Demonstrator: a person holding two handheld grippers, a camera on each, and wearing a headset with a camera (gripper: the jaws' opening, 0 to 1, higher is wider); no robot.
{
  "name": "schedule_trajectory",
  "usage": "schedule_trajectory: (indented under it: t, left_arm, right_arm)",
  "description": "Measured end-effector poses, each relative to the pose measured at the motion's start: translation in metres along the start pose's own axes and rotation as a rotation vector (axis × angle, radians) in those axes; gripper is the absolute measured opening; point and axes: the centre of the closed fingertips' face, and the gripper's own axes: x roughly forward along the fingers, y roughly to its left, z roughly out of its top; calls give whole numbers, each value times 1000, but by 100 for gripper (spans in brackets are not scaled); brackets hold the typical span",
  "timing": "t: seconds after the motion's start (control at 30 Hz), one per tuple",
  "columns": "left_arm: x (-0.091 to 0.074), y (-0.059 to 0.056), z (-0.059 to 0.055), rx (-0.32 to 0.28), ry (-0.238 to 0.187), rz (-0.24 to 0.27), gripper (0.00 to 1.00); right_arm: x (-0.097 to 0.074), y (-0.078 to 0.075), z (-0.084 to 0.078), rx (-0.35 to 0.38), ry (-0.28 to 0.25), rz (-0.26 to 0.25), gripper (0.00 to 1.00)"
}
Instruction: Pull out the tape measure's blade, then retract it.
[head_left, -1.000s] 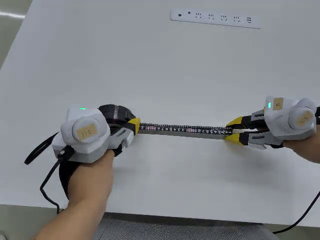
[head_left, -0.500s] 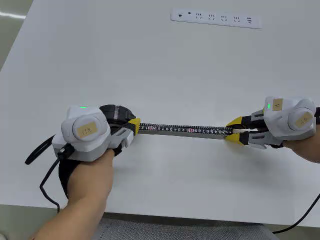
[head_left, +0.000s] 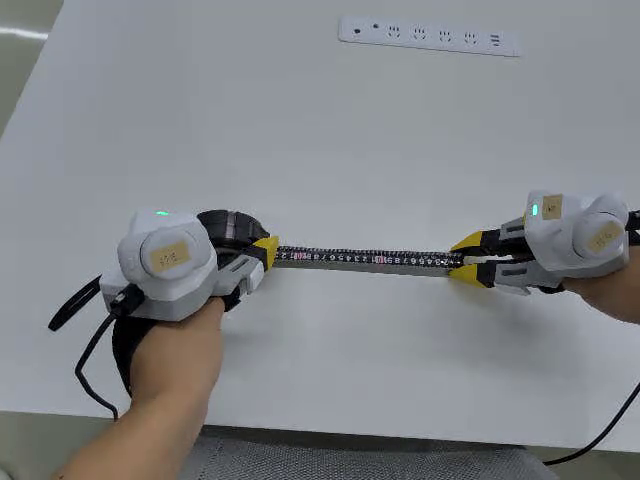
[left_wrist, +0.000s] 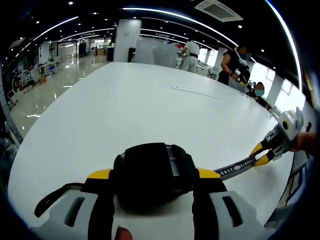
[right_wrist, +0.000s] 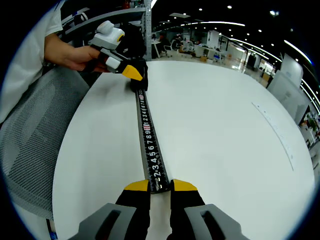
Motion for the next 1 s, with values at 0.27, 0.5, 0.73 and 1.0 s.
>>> schedule_trajectory:
  t: [0.27,0.5,0.73,1.0]
  left_arm:
    - [-1,-1,0,-2,0,-3,58]
    - [-1,-1,0,-5,0,-7,58]
    - [-1,-1,0,-12,-1,-9,58]
    - [-1,-1,0,-20,-3,-16,58]
  right_arm:
    - [1,1,3,5,-9,2,11]
    - [5,1,10,-3,-17,11,11]
    - [12,4,18,-6,-29,21,10]
    - [22,6,33,-13,-50,35,10]
